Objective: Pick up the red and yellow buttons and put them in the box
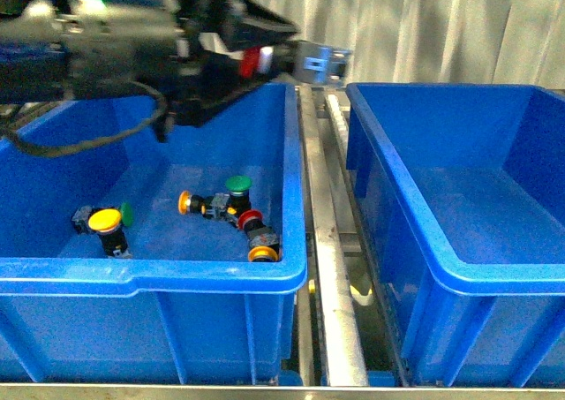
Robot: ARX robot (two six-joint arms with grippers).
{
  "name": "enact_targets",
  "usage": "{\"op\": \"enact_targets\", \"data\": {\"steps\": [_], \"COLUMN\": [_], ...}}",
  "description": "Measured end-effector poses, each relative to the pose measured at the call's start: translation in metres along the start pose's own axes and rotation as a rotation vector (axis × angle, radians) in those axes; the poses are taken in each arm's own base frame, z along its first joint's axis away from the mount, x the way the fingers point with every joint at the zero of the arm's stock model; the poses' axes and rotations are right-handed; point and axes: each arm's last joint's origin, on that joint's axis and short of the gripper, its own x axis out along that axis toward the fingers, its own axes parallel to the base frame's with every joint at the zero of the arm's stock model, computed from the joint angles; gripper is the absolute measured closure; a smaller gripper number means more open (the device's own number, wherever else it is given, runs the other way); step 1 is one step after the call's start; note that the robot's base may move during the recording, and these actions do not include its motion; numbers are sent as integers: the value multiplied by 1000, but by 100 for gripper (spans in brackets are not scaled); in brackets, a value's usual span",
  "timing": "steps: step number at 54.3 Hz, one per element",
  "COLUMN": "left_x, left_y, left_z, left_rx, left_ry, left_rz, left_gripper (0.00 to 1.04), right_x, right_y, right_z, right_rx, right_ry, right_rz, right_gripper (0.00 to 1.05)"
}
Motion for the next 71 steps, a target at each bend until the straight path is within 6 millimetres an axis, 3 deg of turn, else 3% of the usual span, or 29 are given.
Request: {"op": "enact_targets", "data": {"steps": [12,19,29,40,47,50,55,60,71], "left_x": [67,82,86,89,93,93,93,94,95], "left_y": [-15,-24,-32,-35,-40,-40,-40,-41,-43], "left_z": [-32,-35,-38,-43,-49,-49,-50,-52,-53], "left_rx": [-40,-40,-41,-53,-55,-55,-57,-58,-48], "left_ry": [96,101,84,75,87,86,88,102,107], "left_rz": [-83,-107,-125,-120,-130,-130,-125,-126,-129], "left_gripper": [72,72,72,72,72,72,72,72,72], "right_x": [0,0,1,28,42,47,69,93,124], "right_y": [0,0,0,-9,-21,-26,-40,-55,-72], "right_z": [0,0,2,37,41,55,91,126,155], "right_rx": [0,0,-42,-651,-849,-876,-758,-514,96], "right_ry": [0,0,-31,-384,-410,-471,-503,-476,-412], "right_rz": [0,0,-34,-117,-169,-239,-398,-505,-429], "right_gripper": [7,7,7,7,7,7,7,7,7]}}
